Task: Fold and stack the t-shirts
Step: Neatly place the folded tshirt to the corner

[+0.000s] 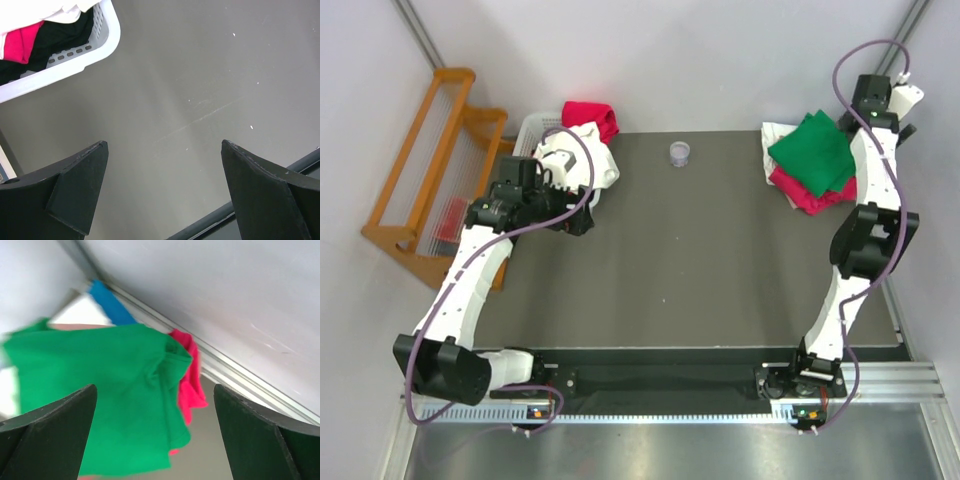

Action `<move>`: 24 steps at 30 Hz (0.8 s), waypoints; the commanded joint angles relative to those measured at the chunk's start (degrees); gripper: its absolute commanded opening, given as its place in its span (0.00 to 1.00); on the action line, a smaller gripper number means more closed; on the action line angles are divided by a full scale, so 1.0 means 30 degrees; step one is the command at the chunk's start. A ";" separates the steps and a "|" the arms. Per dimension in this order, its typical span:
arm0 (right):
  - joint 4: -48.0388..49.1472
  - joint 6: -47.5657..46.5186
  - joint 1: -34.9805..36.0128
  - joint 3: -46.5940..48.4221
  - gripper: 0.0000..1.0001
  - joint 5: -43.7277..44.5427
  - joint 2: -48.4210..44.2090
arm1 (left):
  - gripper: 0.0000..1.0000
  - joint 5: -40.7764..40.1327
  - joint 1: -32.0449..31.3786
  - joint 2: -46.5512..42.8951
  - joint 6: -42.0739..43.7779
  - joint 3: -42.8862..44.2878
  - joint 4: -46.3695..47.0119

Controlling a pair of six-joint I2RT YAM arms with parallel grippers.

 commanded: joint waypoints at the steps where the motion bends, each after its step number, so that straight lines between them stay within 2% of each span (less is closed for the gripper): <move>1: 0.1282 0.0253 0.0479 0.0076 0.99 -0.2288 -0.3563 | 0.99 0.0242 0.0153 -0.0697 0.0111 0.0258 0.0159; 2: 0.1749 0.0253 0.0509 -0.0566 0.99 -0.3775 -0.3743 | 0.99 0.0183 0.0154 -0.0726 0.0111 0.0316 0.0159; 9: 0.3452 0.0164 0.1124 -0.3119 0.99 -0.8504 -0.2869 | 0.99 0.0183 0.0242 -0.0580 -0.0124 0.0639 0.0217; 13: 0.4038 0.0253 0.1271 -0.3473 0.99 -0.8625 -0.1551 | 0.99 0.0124 0.0358 -0.0346 0.0052 0.0785 0.0217; 24: 0.3687 -0.0158 0.1242 -0.1684 0.99 -0.6983 0.0825 | 0.99 0.0475 0.0914 0.0182 0.0374 0.0756 0.0188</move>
